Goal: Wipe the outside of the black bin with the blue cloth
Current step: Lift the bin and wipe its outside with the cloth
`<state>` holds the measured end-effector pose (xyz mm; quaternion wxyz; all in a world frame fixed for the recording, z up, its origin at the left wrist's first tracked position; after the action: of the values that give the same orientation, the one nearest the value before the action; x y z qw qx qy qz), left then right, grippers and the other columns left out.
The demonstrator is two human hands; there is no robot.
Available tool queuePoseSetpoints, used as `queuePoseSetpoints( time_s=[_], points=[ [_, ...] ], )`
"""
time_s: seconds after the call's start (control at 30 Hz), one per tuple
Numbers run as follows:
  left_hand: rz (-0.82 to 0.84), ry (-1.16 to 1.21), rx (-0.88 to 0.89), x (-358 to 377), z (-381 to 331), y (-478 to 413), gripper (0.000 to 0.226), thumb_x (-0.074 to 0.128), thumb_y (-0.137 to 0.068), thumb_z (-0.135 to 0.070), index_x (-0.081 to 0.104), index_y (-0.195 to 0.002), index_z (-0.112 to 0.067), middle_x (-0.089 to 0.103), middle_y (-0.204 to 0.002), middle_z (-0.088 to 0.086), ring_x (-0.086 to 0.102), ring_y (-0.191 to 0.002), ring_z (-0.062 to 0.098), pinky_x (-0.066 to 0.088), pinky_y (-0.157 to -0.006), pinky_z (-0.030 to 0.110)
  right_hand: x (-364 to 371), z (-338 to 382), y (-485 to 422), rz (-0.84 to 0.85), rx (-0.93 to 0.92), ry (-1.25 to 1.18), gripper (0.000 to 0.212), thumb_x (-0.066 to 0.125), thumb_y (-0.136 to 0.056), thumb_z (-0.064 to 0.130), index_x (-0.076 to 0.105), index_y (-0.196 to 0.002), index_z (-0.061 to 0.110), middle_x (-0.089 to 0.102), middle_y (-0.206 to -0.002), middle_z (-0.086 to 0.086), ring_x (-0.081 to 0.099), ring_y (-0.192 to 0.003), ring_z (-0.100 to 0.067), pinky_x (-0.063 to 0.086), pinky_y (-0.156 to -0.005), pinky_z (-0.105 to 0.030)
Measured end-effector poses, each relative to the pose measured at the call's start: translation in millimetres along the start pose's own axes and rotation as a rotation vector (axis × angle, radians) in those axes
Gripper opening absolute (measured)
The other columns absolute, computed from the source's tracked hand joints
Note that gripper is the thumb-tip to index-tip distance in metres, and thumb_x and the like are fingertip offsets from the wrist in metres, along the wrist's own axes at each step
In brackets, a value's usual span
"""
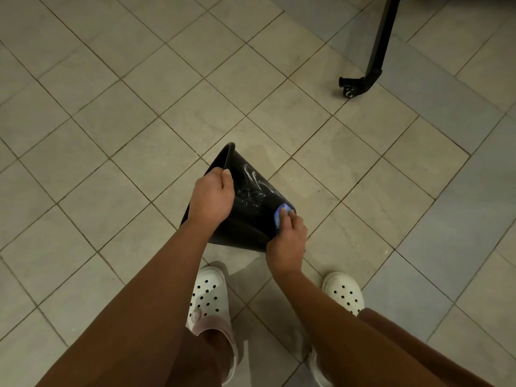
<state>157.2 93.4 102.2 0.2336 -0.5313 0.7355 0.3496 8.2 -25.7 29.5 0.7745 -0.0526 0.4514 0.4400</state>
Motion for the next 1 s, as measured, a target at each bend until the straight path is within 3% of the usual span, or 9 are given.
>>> queuePoseSetpoints(
  time_s=[0.2,0.33,0.47,0.6,0.77,0.9,1.0],
  points=[
    [0.006,-0.003,-0.001,-2,3,3,0.034,0.033,-0.104,-0.026,0.053,-0.085,-0.006,0.055,-0.070,0.007,0.050,-0.059,0.011,0.038,-0.053,0.020,0,39,-22,-0.007,-0.215,0.010,0.065,0.055,-0.077,-0.008,0.041,-0.138,0.009,0.045,-0.135,-0.013,0.039,-0.122,-0.029,0.035,-0.107,-0.039],
    [0.015,-0.016,0.030,2,-1,3,0.034,0.033,-0.104,-0.026,0.053,-0.083,-0.007,0.055,-0.067,0.007,0.052,-0.059,0.017,0.041,-0.054,0.026,-2,-3,-41,0.137,-0.035,0.026,0.070,0.049,-0.080,-0.008,0.035,-0.143,0.019,0.037,-0.141,-0.006,0.034,-0.128,-0.024,0.030,-0.111,-0.035],
    [0.034,-0.043,0.043,5,-4,2,0.034,0.034,-0.103,-0.027,0.050,-0.079,-0.010,0.052,-0.062,0.004,0.050,-0.056,0.019,0.041,-0.053,0.032,-4,-11,-15,0.051,0.091,0.000,0.069,0.053,-0.080,-0.005,0.034,-0.142,0.017,0.036,-0.138,-0.007,0.033,-0.125,-0.024,0.033,-0.105,-0.033],
    [0.016,-0.035,-0.007,0,3,2,0.031,0.034,-0.104,-0.025,0.048,-0.079,-0.011,0.049,-0.061,0.002,0.048,-0.054,0.015,0.037,-0.049,0.026,4,18,2,-0.051,-0.041,-0.036,0.070,0.056,-0.072,-0.009,0.042,-0.137,0.011,0.040,-0.136,-0.011,0.034,-0.123,-0.028,0.036,-0.103,-0.036],
    [0.029,0.010,-0.059,-2,9,2,0.033,0.033,-0.104,-0.025,0.052,-0.082,-0.008,0.051,-0.066,0.002,0.047,-0.057,0.009,0.033,-0.050,0.018,3,22,-30,0.011,-0.259,-0.011,0.062,0.054,-0.077,-0.012,0.047,-0.135,0.009,0.048,-0.132,-0.015,0.042,-0.121,-0.031,0.035,-0.105,-0.032],
    [0.016,0.001,-0.044,-2,7,0,0.034,0.035,-0.104,-0.025,0.048,-0.075,-0.013,0.049,-0.063,0.001,0.045,-0.055,0.009,0.033,-0.048,0.016,-1,-6,-31,0.051,-0.151,-0.017,0.065,0.050,-0.081,-0.010,0.041,-0.139,0.017,0.035,-0.144,-0.012,0.032,-0.131,-0.029,0.029,-0.111,-0.034],
    [0.001,-0.001,-0.064,-4,11,-3,0.033,0.035,-0.104,-0.024,0.050,-0.076,-0.012,0.049,-0.063,0.000,0.044,-0.055,0.008,0.034,-0.046,0.013,6,-18,-12,0.048,-0.042,-0.071,0.065,0.050,-0.087,-0.003,0.030,-0.144,0.020,0.016,-0.153,-0.011,0.019,-0.139,-0.027,0.019,-0.111,-0.027]
  ],
)
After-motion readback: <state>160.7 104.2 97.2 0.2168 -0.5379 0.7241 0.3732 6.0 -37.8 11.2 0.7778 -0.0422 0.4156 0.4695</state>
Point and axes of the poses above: each hand's wrist, its own y-axis away from the middle knuckle, its own x-axis out of the palm, z = x × y, the point moved 7 cm from there along -y, towards the middle knuckle
